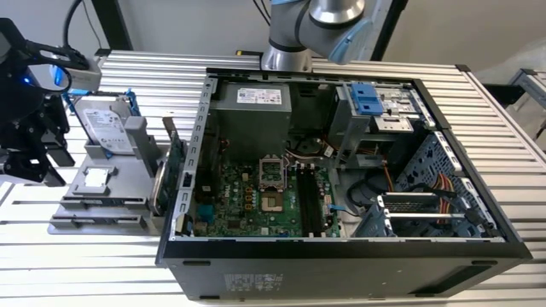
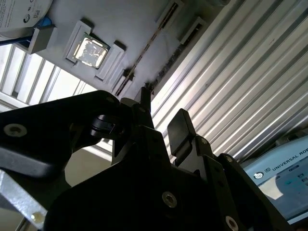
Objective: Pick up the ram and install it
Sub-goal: 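Pick up the ram and move it above insertion slot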
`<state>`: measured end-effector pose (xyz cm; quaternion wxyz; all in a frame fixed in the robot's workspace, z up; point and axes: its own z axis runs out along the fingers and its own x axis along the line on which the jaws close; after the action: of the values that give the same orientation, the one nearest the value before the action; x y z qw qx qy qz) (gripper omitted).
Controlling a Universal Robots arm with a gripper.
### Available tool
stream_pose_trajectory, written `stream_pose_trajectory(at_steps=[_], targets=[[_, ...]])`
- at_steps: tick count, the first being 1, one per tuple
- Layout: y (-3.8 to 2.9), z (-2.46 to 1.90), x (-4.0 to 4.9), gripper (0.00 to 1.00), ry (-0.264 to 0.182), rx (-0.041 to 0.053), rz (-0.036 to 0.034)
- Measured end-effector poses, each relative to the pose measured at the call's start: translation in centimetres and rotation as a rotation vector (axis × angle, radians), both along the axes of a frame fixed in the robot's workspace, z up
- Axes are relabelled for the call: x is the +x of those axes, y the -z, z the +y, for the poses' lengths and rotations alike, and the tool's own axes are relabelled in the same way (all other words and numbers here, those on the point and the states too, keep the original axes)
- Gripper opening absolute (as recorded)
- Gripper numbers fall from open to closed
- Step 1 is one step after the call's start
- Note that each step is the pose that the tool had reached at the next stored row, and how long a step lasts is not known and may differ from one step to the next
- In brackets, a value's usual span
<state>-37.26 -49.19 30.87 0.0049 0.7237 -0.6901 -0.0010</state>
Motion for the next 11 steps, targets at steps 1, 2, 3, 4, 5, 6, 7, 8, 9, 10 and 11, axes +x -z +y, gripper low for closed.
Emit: stream_pose_trajectory(at_steps=[1, 2, 3, 4, 5, 6, 7, 8, 9, 10, 11], targets=[[0.05, 0.00, 0.00, 1.00, 0.000, 0.0000, 0.0000], [0.10, -0.01, 0.01, 1.00, 0.000, -0.0001, 0.0000], [0.15, -0.01, 0.01, 1.00, 0.000, -0.0001, 0.0001], [0.20, -0.01, 0.02, 1.00, 0.000, -0.0001, 0.0001], [0.26, -0.01, 0.02, 1.00, 0.000, 0.0000, 0.0001], [0.31, -0.01, 0.02, 1.00, 0.000, 0.0000, 0.0000], [0.35, 0.00, 0.02, 1.00, 0.000, -0.0001, 0.0001], [0.40, 0.00, 0.02, 1.00, 0.000, -0.0001, 0.0001], [0.44, 0.00, 0.02, 1.00, 0.000, 0.0000, 0.0001], [0.49, 0.00, 0.02, 1.00, 0.000, -0.0001, 0.0001], [0.54, 0.00, 0.02, 1.00, 0.000, 0.0000, 0.0001]])
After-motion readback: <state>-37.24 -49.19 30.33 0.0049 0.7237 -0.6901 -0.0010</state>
